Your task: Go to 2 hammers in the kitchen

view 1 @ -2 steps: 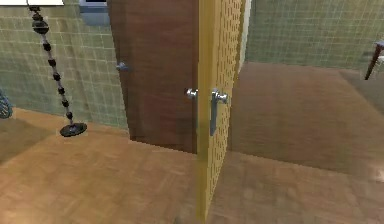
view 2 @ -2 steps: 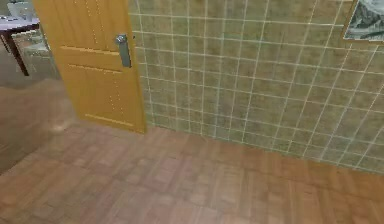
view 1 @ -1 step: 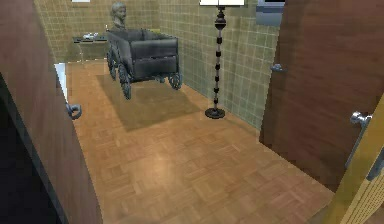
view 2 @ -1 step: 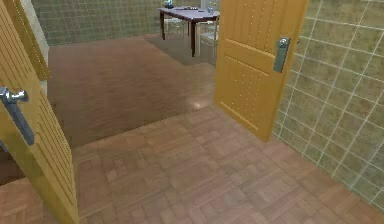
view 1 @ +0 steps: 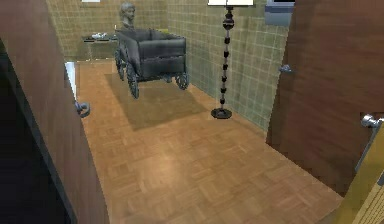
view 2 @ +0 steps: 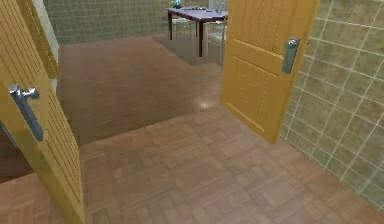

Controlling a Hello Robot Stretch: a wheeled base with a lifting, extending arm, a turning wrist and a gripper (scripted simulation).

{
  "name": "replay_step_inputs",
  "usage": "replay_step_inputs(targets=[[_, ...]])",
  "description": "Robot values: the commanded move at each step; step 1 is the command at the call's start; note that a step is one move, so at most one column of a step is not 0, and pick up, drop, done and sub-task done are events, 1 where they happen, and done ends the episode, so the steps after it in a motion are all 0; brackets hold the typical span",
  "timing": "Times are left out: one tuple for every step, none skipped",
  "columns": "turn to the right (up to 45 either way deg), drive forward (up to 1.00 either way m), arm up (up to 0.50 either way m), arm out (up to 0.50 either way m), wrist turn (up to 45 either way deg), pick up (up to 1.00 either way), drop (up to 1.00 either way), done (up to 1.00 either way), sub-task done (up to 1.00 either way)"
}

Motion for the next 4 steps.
replay_step_inputs(targets=[[45.0, 0.00, 0.00, 0.00, 0.0, 0.00, 0.00, 0.00, 0.00], [45.0, 0.00, 0.00, 0.00, 0.0, 0.00, 0.00, 0.00, 0.00], [15.0, 0.00, 0.00, 0.00, 0.0, 0.00, 0.00, 0.00, 0.00], [0.0, 0.20, 0.00, 0.00, 0.0, 0.00, 0.00, 0.00, 0.00]])
